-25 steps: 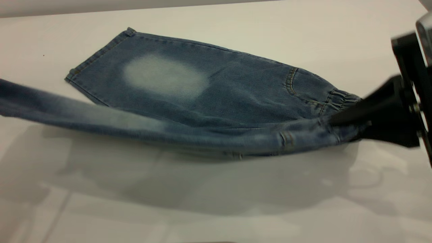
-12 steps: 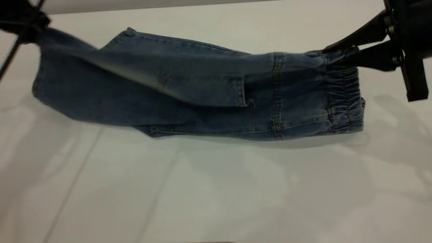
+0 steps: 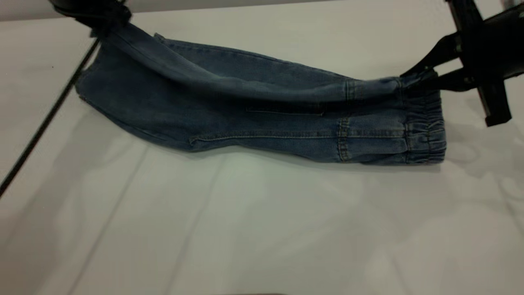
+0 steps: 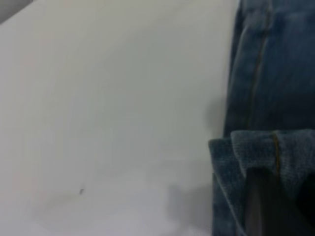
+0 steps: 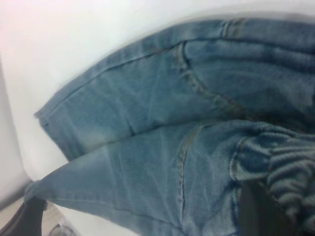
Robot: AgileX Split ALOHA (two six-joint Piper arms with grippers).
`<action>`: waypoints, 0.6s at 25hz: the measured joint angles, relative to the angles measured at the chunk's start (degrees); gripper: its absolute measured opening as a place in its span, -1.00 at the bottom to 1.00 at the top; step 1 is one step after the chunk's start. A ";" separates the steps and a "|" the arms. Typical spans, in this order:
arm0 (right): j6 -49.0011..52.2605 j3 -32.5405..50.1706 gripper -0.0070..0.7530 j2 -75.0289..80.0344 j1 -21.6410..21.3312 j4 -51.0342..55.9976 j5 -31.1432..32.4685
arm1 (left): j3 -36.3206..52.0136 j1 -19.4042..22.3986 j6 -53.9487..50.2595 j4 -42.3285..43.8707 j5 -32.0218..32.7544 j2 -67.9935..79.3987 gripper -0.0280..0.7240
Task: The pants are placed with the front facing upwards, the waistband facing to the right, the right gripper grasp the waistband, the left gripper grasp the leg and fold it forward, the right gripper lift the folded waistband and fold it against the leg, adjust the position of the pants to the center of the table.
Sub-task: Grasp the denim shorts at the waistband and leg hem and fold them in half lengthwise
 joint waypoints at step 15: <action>12.93 -6.25 -0.25 1.70 -0.08 0.06 -4.38 | -2.97 -1.29 -17.94 0.08 -1.48 3.67 0.02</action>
